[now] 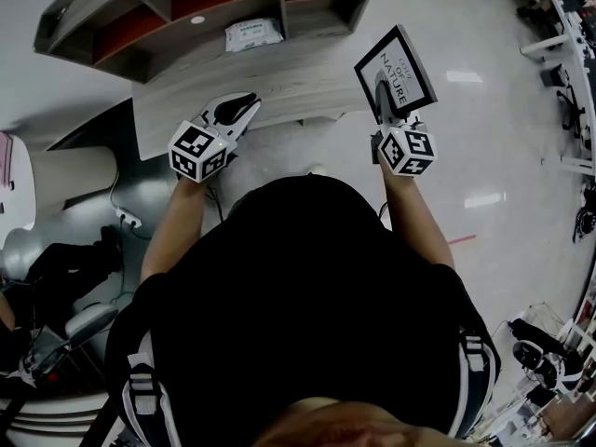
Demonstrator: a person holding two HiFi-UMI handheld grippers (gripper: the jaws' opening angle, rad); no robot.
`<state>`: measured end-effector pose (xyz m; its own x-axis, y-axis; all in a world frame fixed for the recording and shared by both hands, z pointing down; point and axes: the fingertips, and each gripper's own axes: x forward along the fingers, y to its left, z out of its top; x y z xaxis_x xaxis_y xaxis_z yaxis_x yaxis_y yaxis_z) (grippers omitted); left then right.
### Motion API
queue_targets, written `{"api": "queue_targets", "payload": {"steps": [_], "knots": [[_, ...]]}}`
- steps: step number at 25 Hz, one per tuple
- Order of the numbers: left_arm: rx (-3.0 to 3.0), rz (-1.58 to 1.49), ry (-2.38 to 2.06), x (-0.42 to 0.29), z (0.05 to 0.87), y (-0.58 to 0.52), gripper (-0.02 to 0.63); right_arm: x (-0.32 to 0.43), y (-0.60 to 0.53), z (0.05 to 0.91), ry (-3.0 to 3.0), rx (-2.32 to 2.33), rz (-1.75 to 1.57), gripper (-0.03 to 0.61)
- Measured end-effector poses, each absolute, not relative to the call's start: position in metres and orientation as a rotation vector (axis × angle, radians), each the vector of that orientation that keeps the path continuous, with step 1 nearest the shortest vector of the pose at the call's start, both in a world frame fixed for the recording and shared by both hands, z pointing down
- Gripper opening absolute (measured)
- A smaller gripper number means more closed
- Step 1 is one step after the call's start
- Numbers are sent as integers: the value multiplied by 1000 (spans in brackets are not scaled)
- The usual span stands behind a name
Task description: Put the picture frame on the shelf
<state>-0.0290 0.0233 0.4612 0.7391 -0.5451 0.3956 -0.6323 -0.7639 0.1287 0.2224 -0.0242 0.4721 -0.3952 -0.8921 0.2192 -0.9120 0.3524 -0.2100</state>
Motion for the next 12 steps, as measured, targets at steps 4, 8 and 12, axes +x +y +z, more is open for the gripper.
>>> {"api": "queue_targets", "payload": {"steps": [4, 8, 12], "knots": [[2691, 491, -923, -25, 464, 24, 52, 221, -21, 476, -2533, 1676, 459, 21], [2696, 491, -907, -6, 464, 11, 52, 233, -32, 478, -2533, 1670, 463, 23], [2693, 483, -899, 3, 464, 5, 52, 238, -37, 478, -2532, 1661, 470, 23]]}}
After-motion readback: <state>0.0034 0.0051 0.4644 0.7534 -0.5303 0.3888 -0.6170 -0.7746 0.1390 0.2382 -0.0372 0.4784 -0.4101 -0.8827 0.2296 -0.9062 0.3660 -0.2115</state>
